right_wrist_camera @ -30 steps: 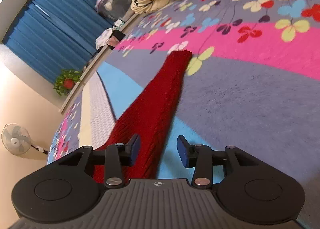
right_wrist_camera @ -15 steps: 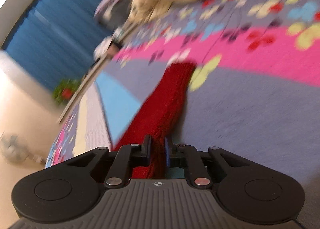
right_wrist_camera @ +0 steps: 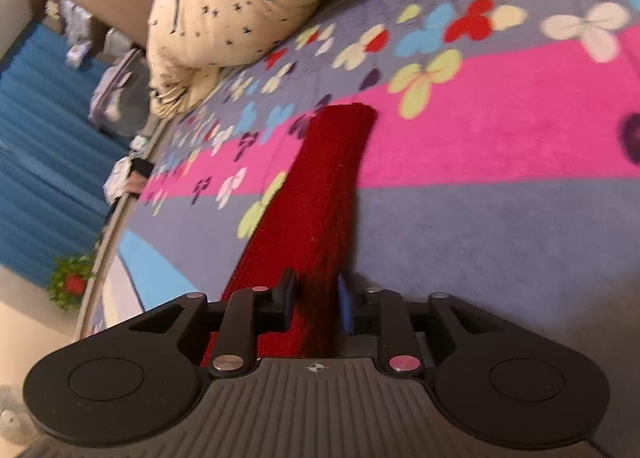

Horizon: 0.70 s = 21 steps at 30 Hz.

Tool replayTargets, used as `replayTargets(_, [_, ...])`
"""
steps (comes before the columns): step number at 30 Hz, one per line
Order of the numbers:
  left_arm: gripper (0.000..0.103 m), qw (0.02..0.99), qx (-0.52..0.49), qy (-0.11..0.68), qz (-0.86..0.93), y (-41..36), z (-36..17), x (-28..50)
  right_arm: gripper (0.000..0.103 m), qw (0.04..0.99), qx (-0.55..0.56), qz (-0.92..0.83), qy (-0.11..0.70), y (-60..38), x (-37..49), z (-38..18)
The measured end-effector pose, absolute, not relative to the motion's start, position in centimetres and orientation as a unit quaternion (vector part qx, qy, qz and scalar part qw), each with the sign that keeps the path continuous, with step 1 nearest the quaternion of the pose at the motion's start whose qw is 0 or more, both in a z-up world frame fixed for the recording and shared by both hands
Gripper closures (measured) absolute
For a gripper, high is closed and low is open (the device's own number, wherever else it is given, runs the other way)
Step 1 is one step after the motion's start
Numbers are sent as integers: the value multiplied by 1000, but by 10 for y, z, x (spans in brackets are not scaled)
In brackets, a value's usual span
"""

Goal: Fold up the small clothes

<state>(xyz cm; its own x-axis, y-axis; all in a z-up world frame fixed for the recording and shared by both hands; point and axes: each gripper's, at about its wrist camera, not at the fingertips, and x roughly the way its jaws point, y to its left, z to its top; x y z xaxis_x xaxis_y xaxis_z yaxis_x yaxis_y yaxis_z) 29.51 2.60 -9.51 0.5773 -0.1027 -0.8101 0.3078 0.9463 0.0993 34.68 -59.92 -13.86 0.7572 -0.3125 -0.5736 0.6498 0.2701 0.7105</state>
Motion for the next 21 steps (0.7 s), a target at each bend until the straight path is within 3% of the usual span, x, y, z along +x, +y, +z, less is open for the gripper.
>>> replayTargets(7, [53,881,118,444,-117,26,-96,296,90,808,487,-309,120,-597,340,-115])
replayTargets(11, [53,881,119,443,-116,26,-96,296,90,856,397,-318,92,-577,343,-79])
replayTargets(15, [53,881,121,443,-116,25,-95,295,87,801,431,-385,156,-585,338,-102])
replayTargets(18, [53,881,121,443,-117,26,-95,295,78,770,470,-396,172,-593,330,-121])
replayTargets(21, [53,880,122,443,-116,25,-95,295,80,773,468,-392,174,-596,331,-122])
